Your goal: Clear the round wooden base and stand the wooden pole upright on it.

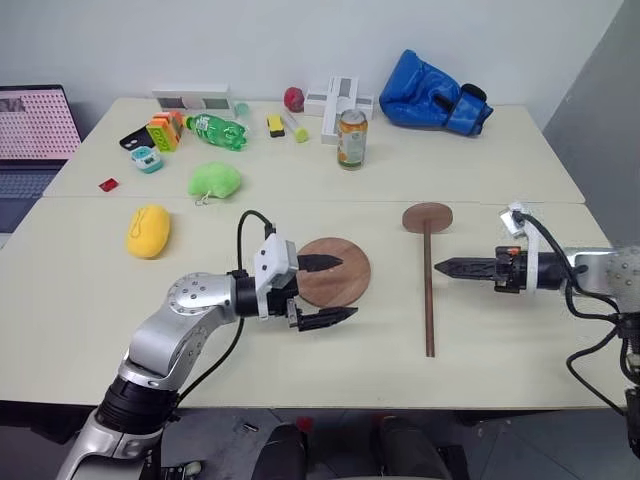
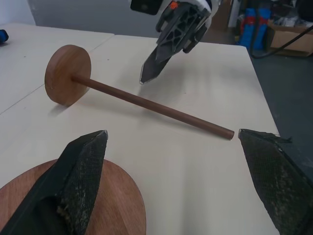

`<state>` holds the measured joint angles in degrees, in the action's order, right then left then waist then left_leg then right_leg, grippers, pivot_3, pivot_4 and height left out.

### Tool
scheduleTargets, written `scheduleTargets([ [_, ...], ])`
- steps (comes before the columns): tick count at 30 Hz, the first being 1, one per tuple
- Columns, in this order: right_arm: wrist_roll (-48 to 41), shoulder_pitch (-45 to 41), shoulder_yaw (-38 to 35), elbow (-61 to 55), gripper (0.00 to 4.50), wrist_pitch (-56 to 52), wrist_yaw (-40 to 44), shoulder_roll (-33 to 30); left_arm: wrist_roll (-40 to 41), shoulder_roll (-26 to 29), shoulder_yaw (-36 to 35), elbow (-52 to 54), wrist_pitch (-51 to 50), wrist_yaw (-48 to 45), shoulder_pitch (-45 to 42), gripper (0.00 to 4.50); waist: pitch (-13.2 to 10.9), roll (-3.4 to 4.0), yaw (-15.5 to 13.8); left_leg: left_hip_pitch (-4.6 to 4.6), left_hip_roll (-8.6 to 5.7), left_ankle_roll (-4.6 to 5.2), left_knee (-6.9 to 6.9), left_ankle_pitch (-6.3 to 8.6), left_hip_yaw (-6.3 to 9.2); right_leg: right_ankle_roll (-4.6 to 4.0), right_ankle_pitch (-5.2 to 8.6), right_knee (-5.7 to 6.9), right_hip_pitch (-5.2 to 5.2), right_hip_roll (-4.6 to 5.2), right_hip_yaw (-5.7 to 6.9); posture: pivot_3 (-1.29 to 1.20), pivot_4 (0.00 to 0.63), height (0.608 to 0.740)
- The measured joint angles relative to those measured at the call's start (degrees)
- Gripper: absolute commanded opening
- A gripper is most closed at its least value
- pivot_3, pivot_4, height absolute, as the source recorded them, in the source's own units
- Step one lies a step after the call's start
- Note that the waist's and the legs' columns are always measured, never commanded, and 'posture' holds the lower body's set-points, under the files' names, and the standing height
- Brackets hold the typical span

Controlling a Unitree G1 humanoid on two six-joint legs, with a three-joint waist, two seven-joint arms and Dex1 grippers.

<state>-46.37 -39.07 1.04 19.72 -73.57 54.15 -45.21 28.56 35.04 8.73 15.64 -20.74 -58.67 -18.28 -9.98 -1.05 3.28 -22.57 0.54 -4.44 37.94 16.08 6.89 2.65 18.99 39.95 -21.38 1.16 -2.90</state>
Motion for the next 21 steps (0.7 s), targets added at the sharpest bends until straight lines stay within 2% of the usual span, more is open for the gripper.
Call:
scheduleTargets([
  [4, 6.3, -3.8, 5.0, 11.1, 4.5, 5.5, 5.2, 4.0, -0.8, 1.1, -0.7, 0.2, 0.1, -0.2, 2.3, 4.46, 0.0, 0.01, 0.4, 0.02, 0.02, 0.0, -0.02, 0.0, -0.03, 0.0, 0.0, -0.01, -0.02, 0.0, -0.03, 0.0, 0.15, 0.74],
  [11, 12.4, -9.5, 6.4, 20.6, 4.5, 10.5, 10.1, 8.6, -0.8, 1.3, -2.1, 2.7, -0.2, 0.7, 4.2, 4.46, 0.0, 0.01, 0.9, 0.18, 0.04, -0.01, 0.01, 0.0, 0.03, 0.0, 0.0, 0.06, 0.13, -0.02, 0.0, 0.0, 0.15, 0.74],
  [15, 14.5, -10.6, 6.1, 23.1, 3.74, 11.7, 11.5, 9.9, -0.8, 1.3, -2.4, 2.9, -0.3, 1.2, 4.2, 4.5, 0.0, 0.02, 1.0, 0.18, 0.04, -0.01, 0.0, 0.0, 0.04, 0.0, 0.0, 0.06, 0.13, -0.02, 0.01, 0.0, 0.15, 0.74],
  [21, 17.5, -10.9, 5.6, 25.6, 2.21, 12.9, 12.8, 10.3, -1.0, 1.3, -2.4, 3.0, -0.2, 1.7, 4.2, 4.5, 0.0, 0.02, 1.0, 0.12, 0.02, -0.01, -0.01, 0.0, 0.06, 0.0, 0.0, 0.03, 0.09, -0.01, 0.03, 0.0, 0.15, 0.74],
])
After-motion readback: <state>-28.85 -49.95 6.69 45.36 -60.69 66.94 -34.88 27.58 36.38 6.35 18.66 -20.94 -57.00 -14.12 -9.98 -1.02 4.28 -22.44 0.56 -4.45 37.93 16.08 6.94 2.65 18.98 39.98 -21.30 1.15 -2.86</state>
